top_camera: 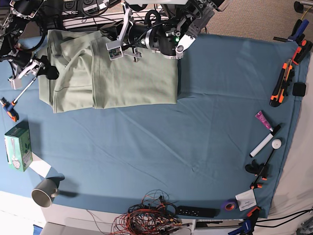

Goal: Fold the T-shirt properly
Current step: 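Grasp the bundle's edge with the right gripper and lift it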

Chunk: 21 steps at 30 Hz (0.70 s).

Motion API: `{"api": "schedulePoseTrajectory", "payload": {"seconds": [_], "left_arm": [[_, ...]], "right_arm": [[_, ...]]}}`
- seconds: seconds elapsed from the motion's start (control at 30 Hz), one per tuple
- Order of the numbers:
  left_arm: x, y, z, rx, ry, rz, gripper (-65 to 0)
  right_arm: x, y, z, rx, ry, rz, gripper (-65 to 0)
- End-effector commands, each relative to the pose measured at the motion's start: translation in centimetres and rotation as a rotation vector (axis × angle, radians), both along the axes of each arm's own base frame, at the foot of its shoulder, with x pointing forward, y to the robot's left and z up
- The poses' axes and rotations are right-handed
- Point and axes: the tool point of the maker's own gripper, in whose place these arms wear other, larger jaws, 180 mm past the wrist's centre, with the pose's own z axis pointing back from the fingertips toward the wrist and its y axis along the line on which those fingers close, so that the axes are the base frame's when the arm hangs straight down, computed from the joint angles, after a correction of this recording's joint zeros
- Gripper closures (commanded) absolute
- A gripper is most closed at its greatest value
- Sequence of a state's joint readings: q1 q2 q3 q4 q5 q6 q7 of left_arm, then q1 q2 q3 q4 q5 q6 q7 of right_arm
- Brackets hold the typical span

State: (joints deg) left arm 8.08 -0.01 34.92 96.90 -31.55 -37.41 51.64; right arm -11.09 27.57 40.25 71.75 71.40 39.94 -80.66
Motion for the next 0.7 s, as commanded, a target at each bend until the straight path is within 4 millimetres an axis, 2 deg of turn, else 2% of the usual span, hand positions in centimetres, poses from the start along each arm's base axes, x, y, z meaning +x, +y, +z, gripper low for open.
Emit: {"api": "schedulePoseTrajectory", "payload": {"seconds": [0.0,0.23,0.53,0.67], "left_arm": [[0.2,-0.8,1.7,-0.066,-0.009,0.001,0.0],[0.2,-0.8,1.7,-0.066,-0.009,0.002,0.0],[0.3,-0.8,1.7,-0.066,-0.01,0.001,0.0],[0.4,-0.8,1.8,-0.066,-0.013,0.001,0.0]], "right_arm": [[1.0,-0.6,1.7,0.001,-0.06,-0.002,-36.6],[2.5,0.5,4.5,0.128,-0.197,-0.017,-36.6],[2.5,0.6,4.5,0.128,-0.197,-0.017,-36.7],[2.0,0.4,3.4,0.086,-0.146,-0.007,-36.7]]}}
